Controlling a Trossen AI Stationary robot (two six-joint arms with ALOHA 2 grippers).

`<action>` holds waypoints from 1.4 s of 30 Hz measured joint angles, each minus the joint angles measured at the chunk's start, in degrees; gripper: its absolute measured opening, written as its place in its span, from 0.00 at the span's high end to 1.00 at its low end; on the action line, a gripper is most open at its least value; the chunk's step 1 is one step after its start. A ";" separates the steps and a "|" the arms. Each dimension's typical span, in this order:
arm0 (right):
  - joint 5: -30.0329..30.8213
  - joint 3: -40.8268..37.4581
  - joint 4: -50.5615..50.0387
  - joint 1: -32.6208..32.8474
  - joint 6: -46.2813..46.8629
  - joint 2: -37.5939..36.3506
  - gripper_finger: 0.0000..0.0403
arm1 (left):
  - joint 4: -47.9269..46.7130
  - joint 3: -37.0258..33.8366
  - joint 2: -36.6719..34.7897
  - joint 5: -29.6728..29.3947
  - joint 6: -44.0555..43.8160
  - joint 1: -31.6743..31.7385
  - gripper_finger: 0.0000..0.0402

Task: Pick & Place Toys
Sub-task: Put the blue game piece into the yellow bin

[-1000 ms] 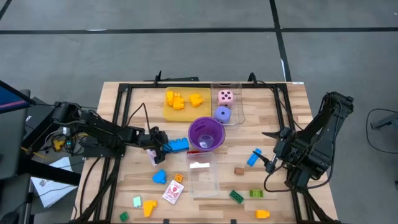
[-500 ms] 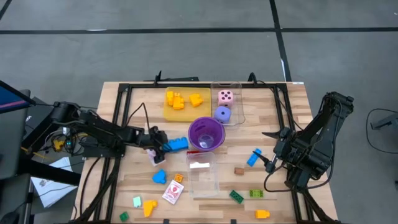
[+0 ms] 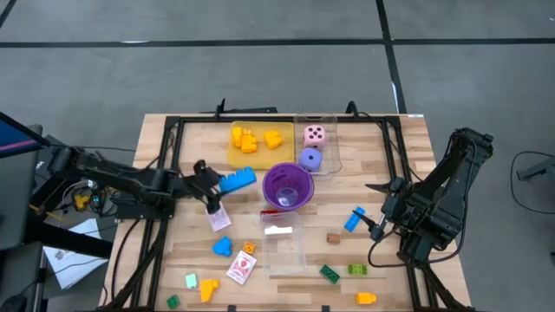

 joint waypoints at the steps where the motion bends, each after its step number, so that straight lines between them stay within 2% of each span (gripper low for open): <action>1: -0.01 0.00 -0.02 0.00 -0.01 0.00 0.01 | 1.11 0.00 -0.96 -1.89 2.35 0.66 0.36; 3: -0.01 0.00 -0.25 0.00 -0.04 0.00 0.01 | 5.29 0.00 -2.34 -4.05 8.98 3.11 0.36; 6: 0.02 0.00 -0.52 0.00 -0.14 0.00 0.01 | 13.28 0.38 -2.57 -2.06 19.55 9.41 0.36; 11: 0.06 0.00 -1.79 0.00 -0.14 0.00 0.01 | 15.22 6.52 1.92 8.33 27.86 22.85 0.36; 15: 0.17 0.00 -2.81 0.00 -0.12 0.00 0.01 | 14.85 12.49 9.70 20.58 33.01 31.01 0.36; 17: 0.21 0.00 -3.22 0.00 -0.14 0.00 0.01 | 14.20 16.15 14.76 24.37 34.94 33.36 0.36; 23: 0.22 0.00 -3.41 -0.01 -0.08 0.00 0.01 | 7.82 27.78 29.07 28.98 40.46 36.56 0.36; 28: 0.22 0.00 -3.16 0.00 0.03 0.00 0.01 | 3.03 33.81 36.19 31.01 42.48 38.11 0.36; 33: -0.23 0.00 -1.73 0.06 0.05 0.00 0.01 | -0.61 35.08 40.11 36.60 42.61 39.81 0.36; 42: -1.45 0.00 0.09 0.11 0.04 0.00 0.01 | 0.77 35.08 45.07 39.40 43.58 39.81 0.36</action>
